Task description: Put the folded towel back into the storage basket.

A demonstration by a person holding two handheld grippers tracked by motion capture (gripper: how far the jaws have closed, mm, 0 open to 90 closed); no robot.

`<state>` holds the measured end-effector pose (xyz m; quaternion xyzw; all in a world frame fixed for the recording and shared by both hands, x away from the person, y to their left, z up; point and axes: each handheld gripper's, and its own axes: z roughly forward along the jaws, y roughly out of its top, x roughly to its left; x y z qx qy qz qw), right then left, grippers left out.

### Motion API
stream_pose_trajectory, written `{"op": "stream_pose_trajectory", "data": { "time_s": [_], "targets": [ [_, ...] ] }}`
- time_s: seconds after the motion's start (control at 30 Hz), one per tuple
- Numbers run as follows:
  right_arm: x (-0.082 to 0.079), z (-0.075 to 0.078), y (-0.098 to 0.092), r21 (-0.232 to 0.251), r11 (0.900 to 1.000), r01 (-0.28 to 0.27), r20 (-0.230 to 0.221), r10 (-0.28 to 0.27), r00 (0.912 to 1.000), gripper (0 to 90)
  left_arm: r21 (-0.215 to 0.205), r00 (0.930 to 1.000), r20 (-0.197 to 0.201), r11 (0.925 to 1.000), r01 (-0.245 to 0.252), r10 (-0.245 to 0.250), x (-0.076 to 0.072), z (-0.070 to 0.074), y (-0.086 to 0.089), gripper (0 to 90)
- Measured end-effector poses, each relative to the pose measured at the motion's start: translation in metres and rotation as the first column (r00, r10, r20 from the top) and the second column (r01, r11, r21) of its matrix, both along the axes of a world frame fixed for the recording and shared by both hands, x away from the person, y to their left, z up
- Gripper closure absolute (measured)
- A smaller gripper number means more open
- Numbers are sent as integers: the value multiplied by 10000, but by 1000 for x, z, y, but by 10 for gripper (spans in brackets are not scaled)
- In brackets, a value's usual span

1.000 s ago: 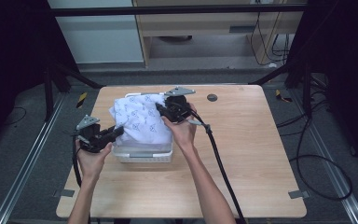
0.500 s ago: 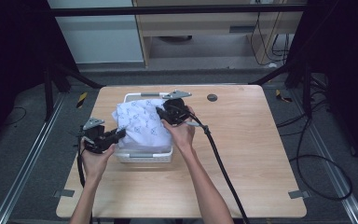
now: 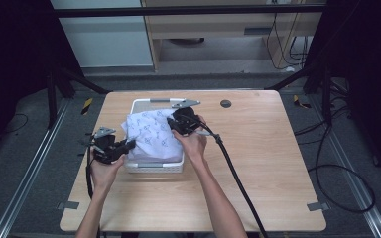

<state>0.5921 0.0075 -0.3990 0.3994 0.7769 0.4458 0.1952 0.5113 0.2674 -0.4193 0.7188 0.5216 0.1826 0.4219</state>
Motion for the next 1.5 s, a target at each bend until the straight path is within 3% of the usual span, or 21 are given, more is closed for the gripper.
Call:
{"op": "stream_pose_trajectory", "data": {
  "time_s": [0.6, 0.7, 0.87, 1.1, 1.27, 1.3, 1.5],
  "targets": [
    [5, -23, 1, -686, 9976, 92, -470, -125, 9988, 685, 654, 9982, -590, 9978, 114, -76, 7, -14, -9, 717],
    [5, -26, 1, -999, 9950, 92, -591, -152, 9981, 666, 690, 9977, -677, 9975, 143, -96, 8, -15, -10, 685],
    [6, -29, 2, -1247, 9922, 83, -547, -152, 9984, 626, 759, 9987, -503, 9971, -72, 110, 8, -15, -9, 644],
    [2, -23, -1, -1205, 9927, -45, -266, 13, 9996, 557, 480, 9999, 25, 9987, -170, 169, 1, -2, -5, 606],
    [-6, -17, -14, -755, 9971, 29, -143, -40, 9999, 441, 398, 9992, 376, 9991, -128, 113, -5, 6, -6, 540],
    [-8, -16, -20, -726, 9973, 60, -104, -68, 9999, 383, 427, 9987, 513, 9991, -51, 29, -7, 8, -7, 525],
    [-22, -11, -49, -257, 9995, -195, -27, 194, 9998, 285, 350, 9972, 731, 9993, 161, -186, -14, 9, -12, 418]
  ]
}}
